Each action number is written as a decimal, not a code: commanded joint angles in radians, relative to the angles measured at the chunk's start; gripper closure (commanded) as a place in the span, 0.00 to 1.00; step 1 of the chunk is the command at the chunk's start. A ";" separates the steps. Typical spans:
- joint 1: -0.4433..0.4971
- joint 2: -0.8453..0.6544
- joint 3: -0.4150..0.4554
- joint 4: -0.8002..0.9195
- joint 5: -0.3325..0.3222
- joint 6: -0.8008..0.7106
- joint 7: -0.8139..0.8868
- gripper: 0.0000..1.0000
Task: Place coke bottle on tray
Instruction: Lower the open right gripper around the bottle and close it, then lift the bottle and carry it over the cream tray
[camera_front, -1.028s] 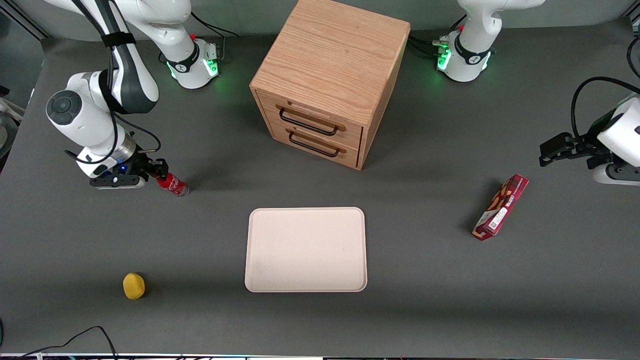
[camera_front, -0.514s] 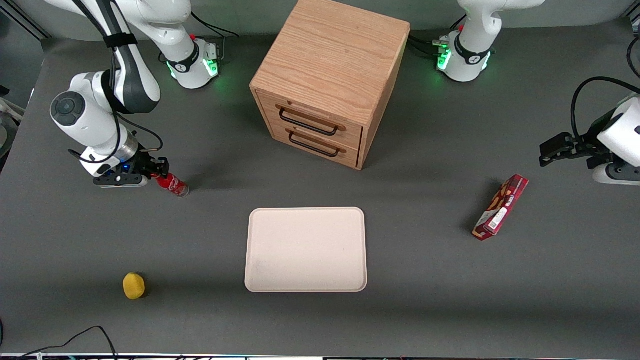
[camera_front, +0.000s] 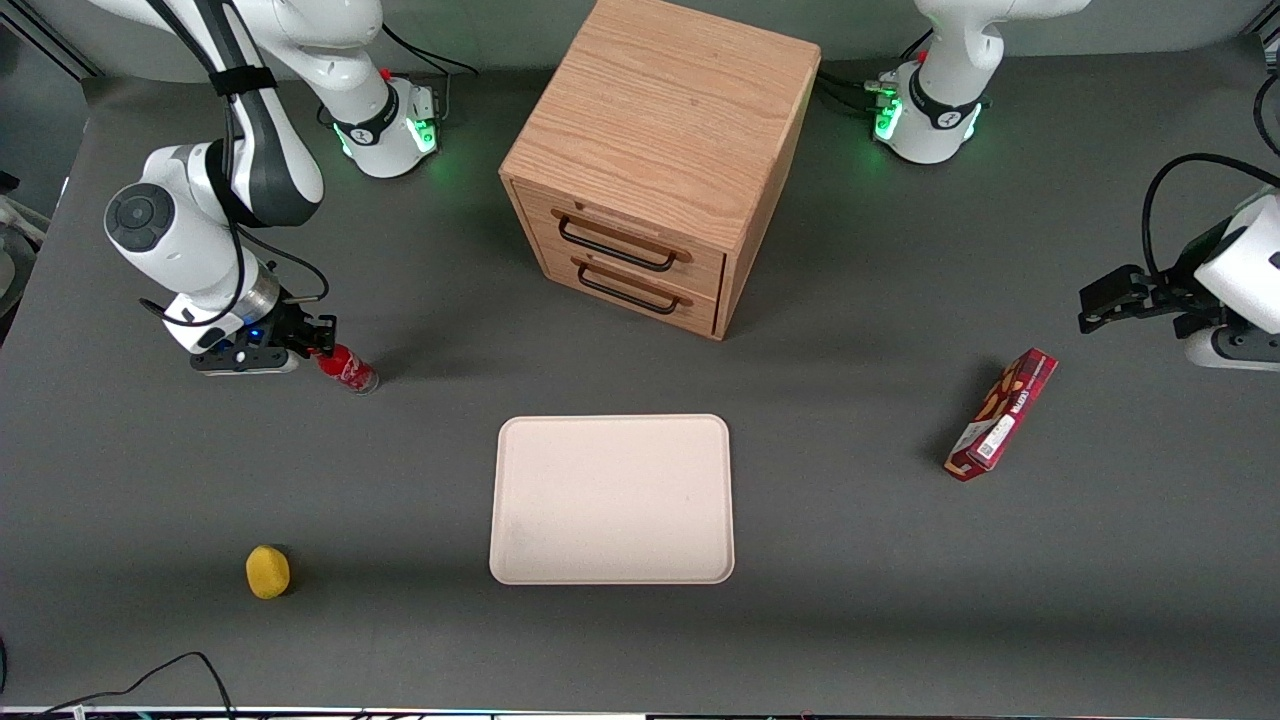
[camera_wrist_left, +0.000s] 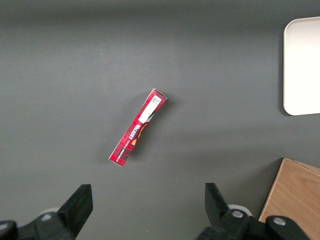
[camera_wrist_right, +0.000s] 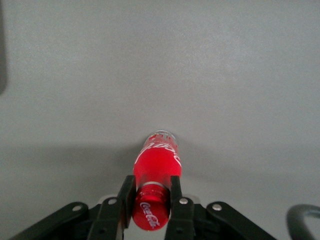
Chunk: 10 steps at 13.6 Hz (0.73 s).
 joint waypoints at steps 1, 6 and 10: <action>-0.001 -0.022 0.012 0.004 0.000 0.007 -0.022 1.00; 0.006 0.144 0.127 0.463 0.033 -0.384 0.164 1.00; 0.057 0.410 0.179 0.840 0.030 -0.449 0.239 1.00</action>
